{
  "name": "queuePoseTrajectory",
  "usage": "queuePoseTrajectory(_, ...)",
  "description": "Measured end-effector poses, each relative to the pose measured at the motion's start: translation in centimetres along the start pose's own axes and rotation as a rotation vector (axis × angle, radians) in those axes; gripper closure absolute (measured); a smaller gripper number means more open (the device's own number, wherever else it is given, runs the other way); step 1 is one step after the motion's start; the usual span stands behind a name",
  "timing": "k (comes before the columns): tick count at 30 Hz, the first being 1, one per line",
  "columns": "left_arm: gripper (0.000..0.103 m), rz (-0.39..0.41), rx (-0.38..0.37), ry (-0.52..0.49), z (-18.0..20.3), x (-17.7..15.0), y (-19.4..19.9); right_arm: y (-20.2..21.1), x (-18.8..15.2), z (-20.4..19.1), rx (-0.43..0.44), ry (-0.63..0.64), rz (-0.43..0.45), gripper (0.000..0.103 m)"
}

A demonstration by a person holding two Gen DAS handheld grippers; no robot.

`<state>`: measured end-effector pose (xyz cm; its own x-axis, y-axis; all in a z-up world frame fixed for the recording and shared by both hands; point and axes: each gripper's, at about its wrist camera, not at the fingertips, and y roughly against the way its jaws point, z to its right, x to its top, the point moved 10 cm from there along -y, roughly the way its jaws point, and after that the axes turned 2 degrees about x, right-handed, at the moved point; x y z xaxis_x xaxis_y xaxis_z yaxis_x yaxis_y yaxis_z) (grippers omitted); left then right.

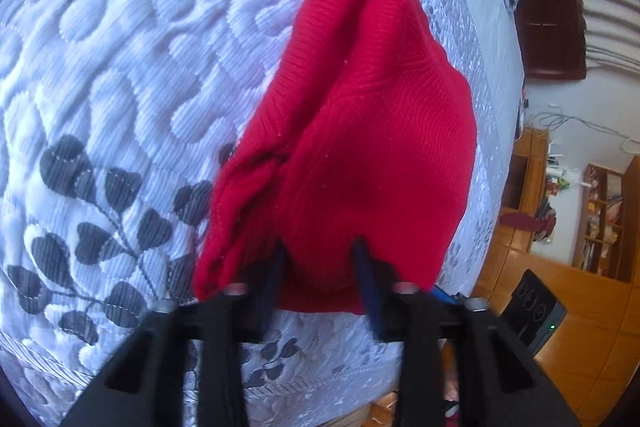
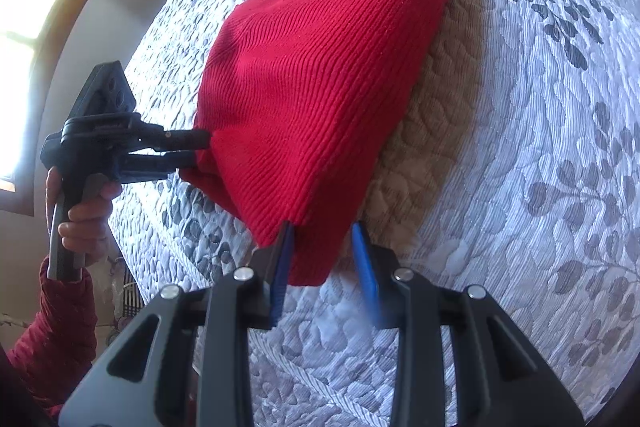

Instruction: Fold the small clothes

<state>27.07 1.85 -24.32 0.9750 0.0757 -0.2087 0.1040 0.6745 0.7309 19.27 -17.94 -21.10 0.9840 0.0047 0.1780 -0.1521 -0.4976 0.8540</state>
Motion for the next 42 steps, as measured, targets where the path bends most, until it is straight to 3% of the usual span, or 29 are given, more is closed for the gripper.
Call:
queuePoseTrajectory(5,0.094,0.096,0.029,-0.05,1.1,-0.2,1.7,0.0,-0.1,0.1,0.005,-0.006,0.002,0.071)
queuePoseTrajectory(11,0.095,0.247,0.064,-0.205,4.0,-0.7,8.4,-0.5,-0.4,-0.2,0.018,0.003,-0.011,0.071)
queuePoseTrajectory(14,0.095,0.203,0.15,-0.228,1.8,-0.6,7.1,-1.1,-0.6,0.0,0.013,-0.003,-0.024,0.069)
queuePoseTrajectory(17,0.094,0.081,0.191,-0.211,-1.2,-0.8,2.3,-1.5,-0.8,0.3,0.035,-0.047,-0.03,0.053)
queuePoseTrajectory(18,0.093,0.078,0.181,-0.205,-1.7,-0.6,1.3,-1.6,-0.9,0.2,0.063,-0.068,-0.031,0.046)
queuePoseTrajectory(21,0.092,0.102,0.141,-0.199,-1.5,-0.3,1.4,-2.4,-1.6,0.2,0.126,-0.12,-0.065,0.045)
queuePoseTrajectory(24,0.089,0.106,0.157,-0.218,-1.4,-0.1,1.6,-3.2,-1.4,0.4,0.136,-0.154,-0.078,0.045)
queuePoseTrajectory(25,0.089,0.104,0.16,-0.225,-1.4,-0.2,1.7,-3.4,-1.2,0.4,0.142,-0.162,-0.076,0.047)
queuePoseTrajectory(27,0.089,0.101,0.166,-0.233,-1.2,-0.2,2.0,-3.7,-0.9,-0.1,0.165,-0.162,-0.079,0.086)
queuePoseTrajectory(30,0.089,0.106,0.168,-0.241,-0.7,0.2,2.5,-3.5,-0.9,0.0,0.16,-0.162,-0.079,0.092)
queuePoseTrajectory(34,0.086,0.102,0.197,-0.287,-1.1,-1.0,2.4,-1.5,-2.3,2.4,0.05,-0.113,-0.053,0.093)
queuePoseTrajectory(37,0.087,0.09,0.181,-0.289,-0.7,-1.9,2.4,-2.5,-3.8,4.3,-0.011,-0.115,-0.1,0.096)
queuePoseTrajectory(42,0.085,0.052,0.014,-0.245,1.7,-4.3,3.2,-2.4,-3.3,3.4,0.013,-0.096,-0.079,0.095)
